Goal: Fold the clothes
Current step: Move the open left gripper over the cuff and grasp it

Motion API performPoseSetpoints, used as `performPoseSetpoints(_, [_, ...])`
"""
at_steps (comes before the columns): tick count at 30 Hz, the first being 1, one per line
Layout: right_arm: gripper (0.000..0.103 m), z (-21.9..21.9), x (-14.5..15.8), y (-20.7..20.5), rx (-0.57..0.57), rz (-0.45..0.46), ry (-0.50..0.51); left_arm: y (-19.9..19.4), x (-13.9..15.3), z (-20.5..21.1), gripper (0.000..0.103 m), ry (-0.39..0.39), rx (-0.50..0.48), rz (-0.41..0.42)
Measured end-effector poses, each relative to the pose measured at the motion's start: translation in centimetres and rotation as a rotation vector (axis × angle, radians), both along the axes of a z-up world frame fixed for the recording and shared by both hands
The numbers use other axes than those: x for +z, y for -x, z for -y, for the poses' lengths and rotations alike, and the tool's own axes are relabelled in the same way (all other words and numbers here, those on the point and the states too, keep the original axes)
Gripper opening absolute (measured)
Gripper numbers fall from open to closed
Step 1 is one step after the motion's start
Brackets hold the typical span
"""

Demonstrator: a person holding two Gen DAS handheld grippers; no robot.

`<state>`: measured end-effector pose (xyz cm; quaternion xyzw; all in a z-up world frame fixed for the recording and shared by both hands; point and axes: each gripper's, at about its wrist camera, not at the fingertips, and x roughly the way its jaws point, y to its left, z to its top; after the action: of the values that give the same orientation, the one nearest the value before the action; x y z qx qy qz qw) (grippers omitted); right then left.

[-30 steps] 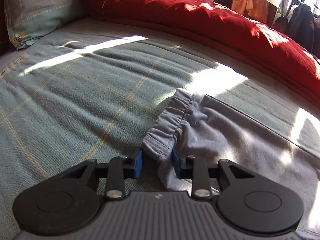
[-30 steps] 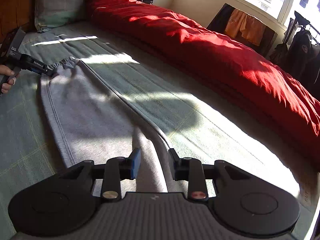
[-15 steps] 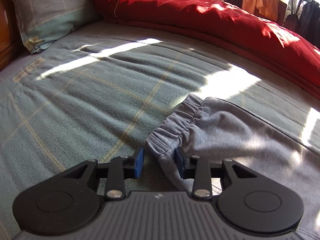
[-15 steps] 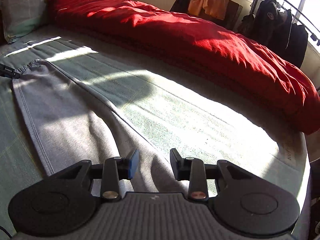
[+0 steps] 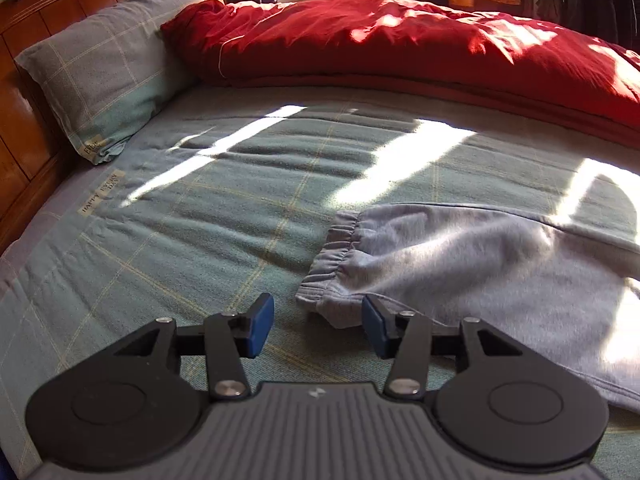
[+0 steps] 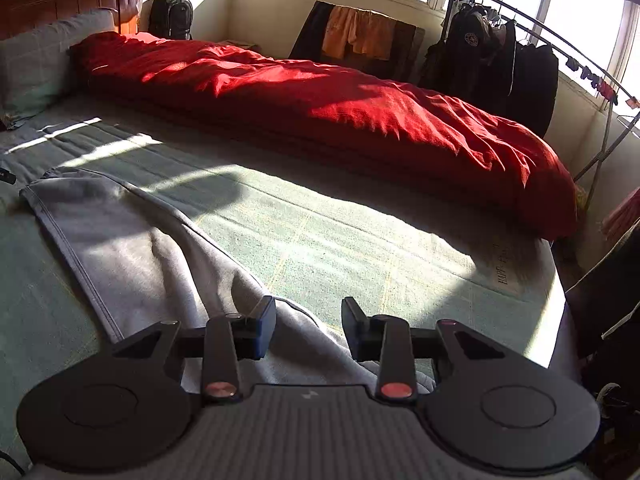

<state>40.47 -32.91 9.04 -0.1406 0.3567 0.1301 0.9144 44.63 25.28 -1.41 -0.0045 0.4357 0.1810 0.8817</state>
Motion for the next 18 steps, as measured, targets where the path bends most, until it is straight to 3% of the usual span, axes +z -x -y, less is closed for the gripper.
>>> performPoseSetpoints(9, [0.040,4.7,0.8,4.0,-0.008,0.021,-0.021,2.2,2.3,10.5,0.056,-0.019,-0.233,0.031])
performPoseSetpoints(18, [0.041,7.6,-2.3,6.1,-0.007,0.001,-0.054,1.0,1.9,3.1,0.057,0.130,-0.011,0.111])
